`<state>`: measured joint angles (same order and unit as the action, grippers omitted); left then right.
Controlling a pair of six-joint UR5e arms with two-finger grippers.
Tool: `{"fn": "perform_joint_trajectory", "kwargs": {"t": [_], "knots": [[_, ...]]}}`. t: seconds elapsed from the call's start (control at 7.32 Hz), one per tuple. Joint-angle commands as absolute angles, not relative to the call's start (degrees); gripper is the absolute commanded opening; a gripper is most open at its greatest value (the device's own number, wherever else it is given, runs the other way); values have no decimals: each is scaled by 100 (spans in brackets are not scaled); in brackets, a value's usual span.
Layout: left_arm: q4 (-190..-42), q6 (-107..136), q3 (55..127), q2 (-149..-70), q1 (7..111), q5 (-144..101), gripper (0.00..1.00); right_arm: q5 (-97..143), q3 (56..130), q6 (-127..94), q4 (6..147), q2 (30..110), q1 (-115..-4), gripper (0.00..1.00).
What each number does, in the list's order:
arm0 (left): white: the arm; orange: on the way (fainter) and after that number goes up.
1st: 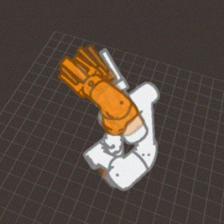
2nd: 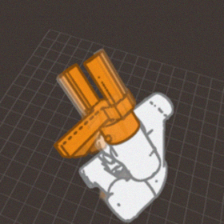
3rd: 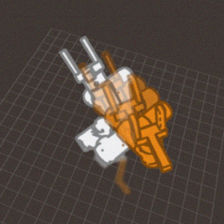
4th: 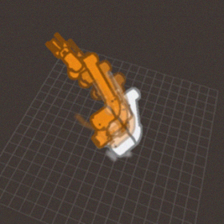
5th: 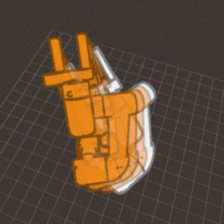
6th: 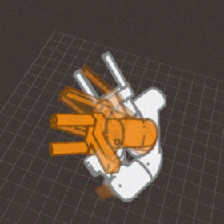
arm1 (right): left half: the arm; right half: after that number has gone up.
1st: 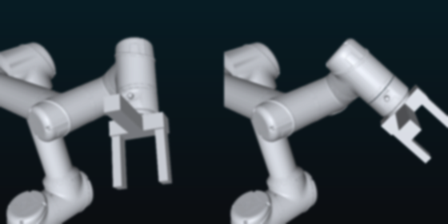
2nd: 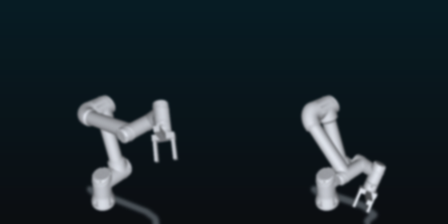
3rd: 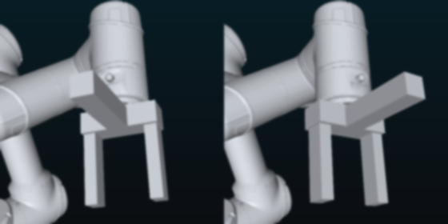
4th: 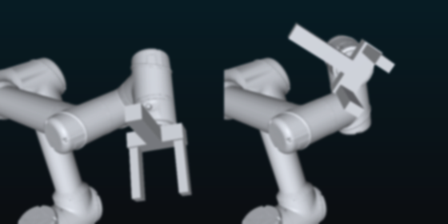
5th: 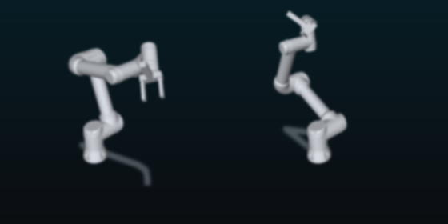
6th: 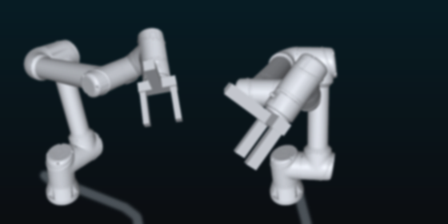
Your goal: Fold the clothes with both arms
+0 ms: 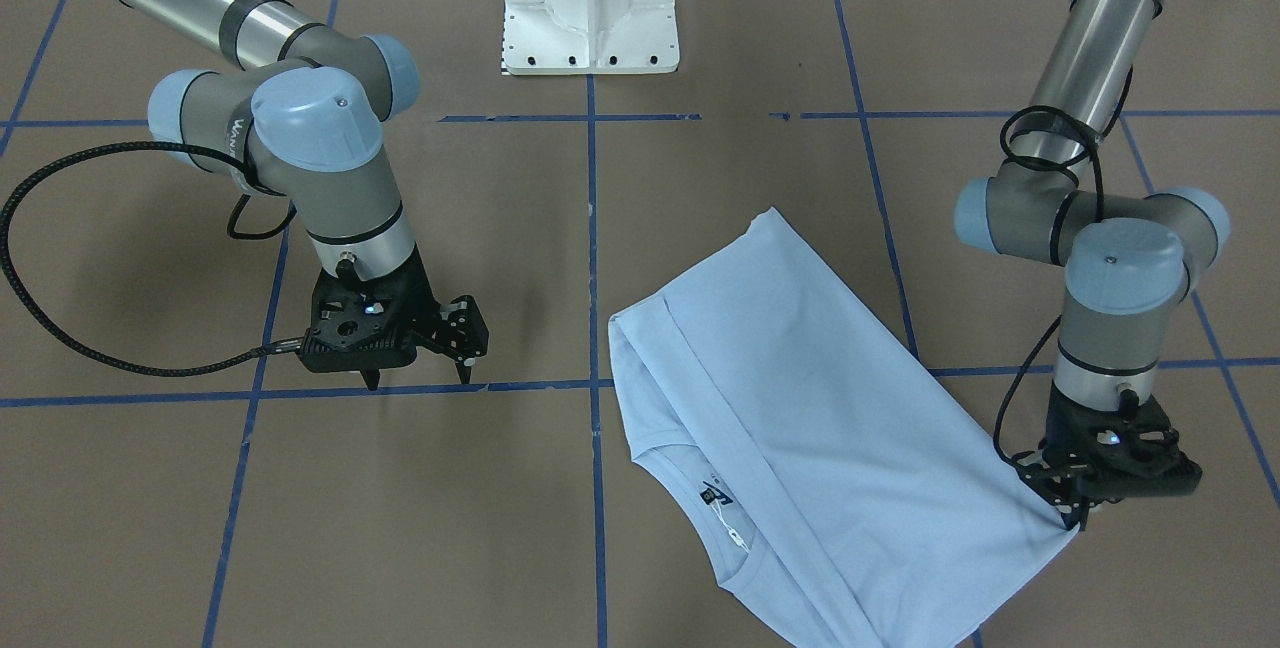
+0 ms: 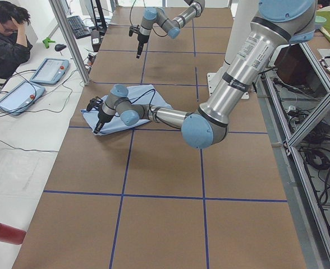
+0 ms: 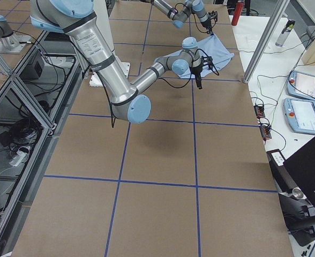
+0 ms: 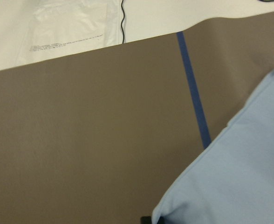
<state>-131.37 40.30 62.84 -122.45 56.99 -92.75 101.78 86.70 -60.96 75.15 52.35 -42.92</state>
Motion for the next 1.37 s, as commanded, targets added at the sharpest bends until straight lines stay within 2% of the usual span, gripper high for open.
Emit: {"fn": "perform_joint_trajectory", "kwargs": {"t": [0.0, 0.27, 0.55, 0.82, 0.96, 1.09, 1.23], "knots": [[-13735, 3902, 6667, -11937, 5774, -9316, 100, 10160, 8649, -6422, 7515, 5134, -4184, 100], [-13807, 4051, 7397, -11445, 5739, -10121, 100, 9672, 8343, -7623, 7550, 4556, -3843, 96], [-14201, 4726, 7479, -11391, 5617, -10143, 100, 8960, 7501, -8627, 7559, 3686, -3298, 90], [-14238, 4808, 7479, -11373, 5511, -10143, 100, 8824, 7121, -8771, 7585, 3525, -3226, 74], [-14256, 4877, 7479, -11382, 5502, -10143, 100, 8833, 6510, -8737, 7611, 3142, -3165, 64], [-14256, 4939, 7479, -11373, 5432, -10134, 100, 8842, 6156, -8693, 7611, 2912, -3121, 59], [-14265, 4948, 7479, -11382, 5406, -10134, 100, 8842, 6135, -8536, 7611, 2901, -2990, 59]]}}
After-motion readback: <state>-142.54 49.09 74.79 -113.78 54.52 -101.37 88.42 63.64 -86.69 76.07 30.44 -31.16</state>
